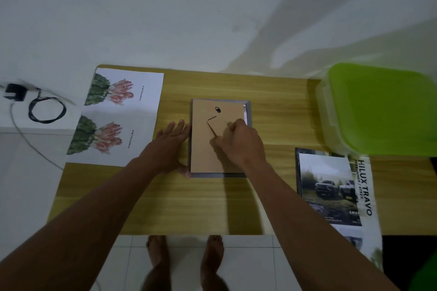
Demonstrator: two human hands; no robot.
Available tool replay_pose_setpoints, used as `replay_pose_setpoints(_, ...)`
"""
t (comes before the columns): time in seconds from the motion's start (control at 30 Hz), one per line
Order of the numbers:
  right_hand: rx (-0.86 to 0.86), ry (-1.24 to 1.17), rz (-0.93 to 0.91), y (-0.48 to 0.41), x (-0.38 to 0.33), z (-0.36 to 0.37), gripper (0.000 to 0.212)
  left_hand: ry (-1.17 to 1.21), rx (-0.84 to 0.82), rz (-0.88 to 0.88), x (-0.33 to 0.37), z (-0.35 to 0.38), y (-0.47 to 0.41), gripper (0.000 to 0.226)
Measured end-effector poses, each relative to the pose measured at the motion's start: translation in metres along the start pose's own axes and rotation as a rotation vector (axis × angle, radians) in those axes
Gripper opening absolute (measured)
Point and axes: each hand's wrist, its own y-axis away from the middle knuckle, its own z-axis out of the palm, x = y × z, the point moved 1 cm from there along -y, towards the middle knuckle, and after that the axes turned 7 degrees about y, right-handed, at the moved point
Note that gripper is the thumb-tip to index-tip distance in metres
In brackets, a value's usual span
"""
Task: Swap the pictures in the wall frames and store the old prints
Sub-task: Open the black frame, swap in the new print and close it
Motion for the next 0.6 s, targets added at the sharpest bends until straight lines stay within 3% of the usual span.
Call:
replay_pose_setpoints(0.37,0.079,0.331,-0.129,0.003,0.004,0.011,0.048,-0.05,-0.024,-0.036,0.001,0.003,-0.006,0.137)
replay_pose_setpoints(0.5,0.089,0.441,-0.367,0.001,0.002,0.012,0.038,-0.045,-0.011,-0.031,0.0,0.002,-0.005,0.138)
replay_pose_setpoints(0.6,-0.022,0.482,-0.493,-0.002,0.009,0.011,0.054,-0.043,-0.012,-0.024,0.0,0.002,-0.006,0.138)
